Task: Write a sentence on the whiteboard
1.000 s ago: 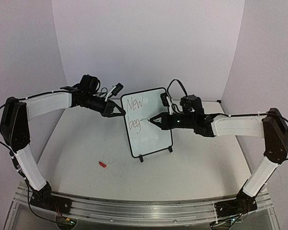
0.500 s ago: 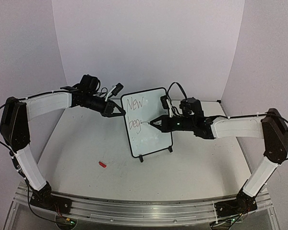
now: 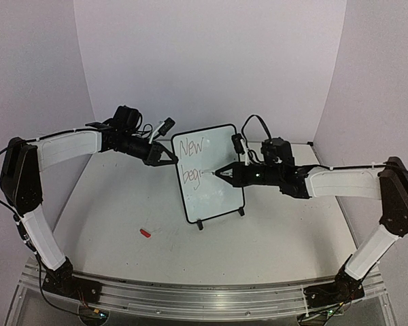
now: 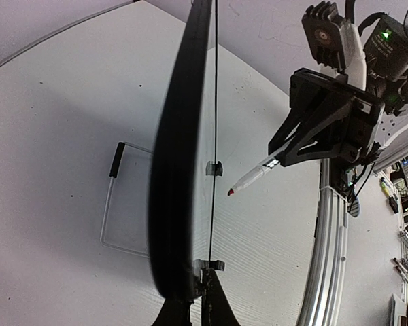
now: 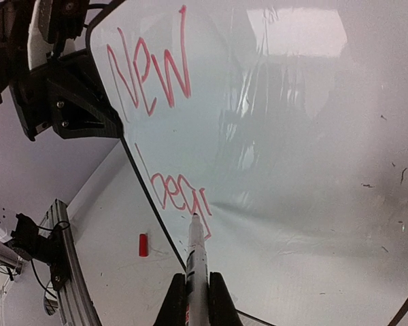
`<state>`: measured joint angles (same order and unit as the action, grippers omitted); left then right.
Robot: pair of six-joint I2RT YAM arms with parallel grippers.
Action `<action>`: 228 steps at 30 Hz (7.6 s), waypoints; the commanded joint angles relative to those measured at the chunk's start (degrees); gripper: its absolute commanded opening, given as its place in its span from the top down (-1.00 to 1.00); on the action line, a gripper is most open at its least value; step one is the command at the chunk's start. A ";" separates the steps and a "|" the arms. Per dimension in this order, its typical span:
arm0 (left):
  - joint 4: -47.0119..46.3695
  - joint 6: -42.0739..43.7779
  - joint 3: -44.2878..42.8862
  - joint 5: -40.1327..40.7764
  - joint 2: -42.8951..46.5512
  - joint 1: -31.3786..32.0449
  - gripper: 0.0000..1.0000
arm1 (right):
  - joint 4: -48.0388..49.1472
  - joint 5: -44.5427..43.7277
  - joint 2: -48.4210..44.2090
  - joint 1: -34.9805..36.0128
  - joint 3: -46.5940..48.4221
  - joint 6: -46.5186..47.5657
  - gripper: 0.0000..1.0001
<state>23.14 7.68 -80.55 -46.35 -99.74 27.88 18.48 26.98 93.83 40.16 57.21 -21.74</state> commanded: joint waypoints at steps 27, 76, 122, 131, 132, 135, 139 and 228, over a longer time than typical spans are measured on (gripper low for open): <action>3.32 2.30 -0.91 1.52 -0.63 2.09 1.00 | 2.18 -5.07 3.20 0.28 5.99 0.87 1.00; 3.47 2.40 -0.89 1.69 -0.29 2.55 1.00 | 0.05 -7.05 0.34 0.27 1.97 1.41 1.00; 3.50 2.44 -0.88 1.70 -0.28 2.71 1.00 | 7.33 -10.54 -3.35 0.28 -1.69 -2.20 1.00; 3.51 2.45 -0.92 1.70 -0.29 2.74 1.00 | 7.25 -11.26 -3.27 0.21 -4.20 -3.09 1.00; 3.50 2.41 -0.92 1.70 -0.29 2.75 1.00 | 7.21 -11.22 -3.29 0.23 -4.56 -3.26 1.00; 3.47 2.42 -0.92 1.70 -0.28 2.81 1.00 | 7.14 -10.93 -3.39 0.25 -5.70 -3.71 1.00; 3.50 2.36 -0.92 1.69 -0.28 2.80 1.00 | 7.08 -10.51 -3.54 0.22 -7.40 -4.37 1.00; 3.87 2.68 -1.01 2.05 -0.37 3.23 1.00 | 7.25 -7.06 -8.98 -0.52 -8.45 -3.82 1.00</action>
<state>23.09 7.83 -81.21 -45.04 -99.74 29.34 24.27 16.50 89.52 40.12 48.34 -26.40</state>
